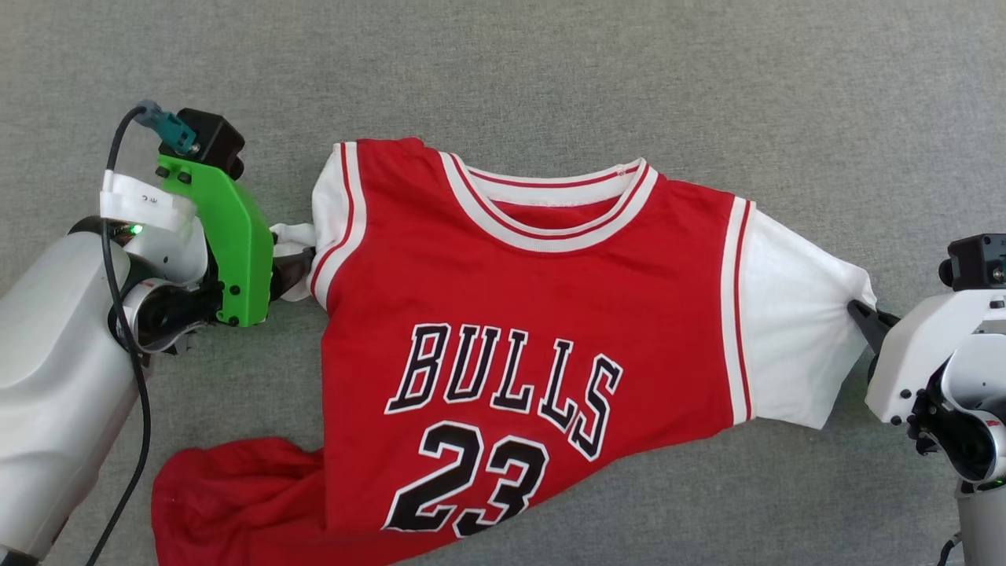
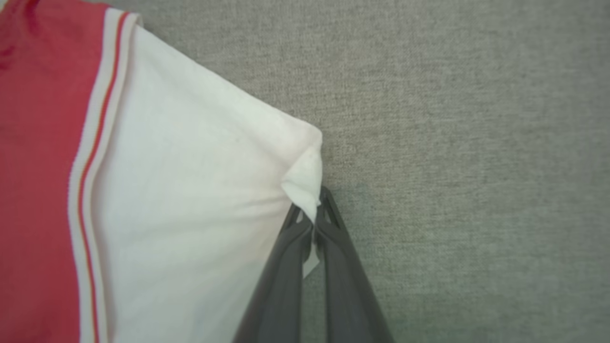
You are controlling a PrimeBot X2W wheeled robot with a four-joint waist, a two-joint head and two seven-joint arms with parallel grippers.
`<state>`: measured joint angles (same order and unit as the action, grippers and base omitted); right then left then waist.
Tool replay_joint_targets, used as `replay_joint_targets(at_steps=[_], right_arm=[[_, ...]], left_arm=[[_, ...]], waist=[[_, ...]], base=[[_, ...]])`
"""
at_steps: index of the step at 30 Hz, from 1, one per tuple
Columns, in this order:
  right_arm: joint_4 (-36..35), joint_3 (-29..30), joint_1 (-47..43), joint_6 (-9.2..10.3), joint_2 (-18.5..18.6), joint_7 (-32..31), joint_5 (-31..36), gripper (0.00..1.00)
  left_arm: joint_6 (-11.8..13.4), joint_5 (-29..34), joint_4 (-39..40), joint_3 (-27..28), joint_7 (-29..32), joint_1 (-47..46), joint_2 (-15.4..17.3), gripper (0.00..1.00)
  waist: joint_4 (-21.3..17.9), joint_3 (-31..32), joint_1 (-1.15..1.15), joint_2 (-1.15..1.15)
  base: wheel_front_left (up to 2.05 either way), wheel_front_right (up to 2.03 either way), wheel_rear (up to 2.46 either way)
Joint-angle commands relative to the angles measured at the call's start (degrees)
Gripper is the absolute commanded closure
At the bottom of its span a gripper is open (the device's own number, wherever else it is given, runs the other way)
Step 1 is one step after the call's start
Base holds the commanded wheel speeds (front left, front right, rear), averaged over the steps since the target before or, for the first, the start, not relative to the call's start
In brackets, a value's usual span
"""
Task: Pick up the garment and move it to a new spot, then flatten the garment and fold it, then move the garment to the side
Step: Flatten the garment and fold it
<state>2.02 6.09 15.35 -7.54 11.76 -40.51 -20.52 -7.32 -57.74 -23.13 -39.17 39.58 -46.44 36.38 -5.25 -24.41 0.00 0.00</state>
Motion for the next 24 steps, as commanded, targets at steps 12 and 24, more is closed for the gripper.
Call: replay_joint_targets(at_steps=[12,24], right_arm=[[1.78,1.15,-0.40,0.05,-0.05,1.39,-0.45,1.00],[0.19,2.28,-0.51,0.05,2.01,5.76,1.32,1.00]], left_arm=[[-0.16,-1.24,-4.18,-9.44,-2.56,2.18,-2.27,1.00],[4.91,9.03,-8.10,-6.89,-21.31,-2.94,-1.23,1.00]], waist=[[0.71,-0.35,0.00,0.00],[4.46,5.21,0.00,0.00]], base=[[0.00,0.00,0.00],[0.00,0.00,0.00]])
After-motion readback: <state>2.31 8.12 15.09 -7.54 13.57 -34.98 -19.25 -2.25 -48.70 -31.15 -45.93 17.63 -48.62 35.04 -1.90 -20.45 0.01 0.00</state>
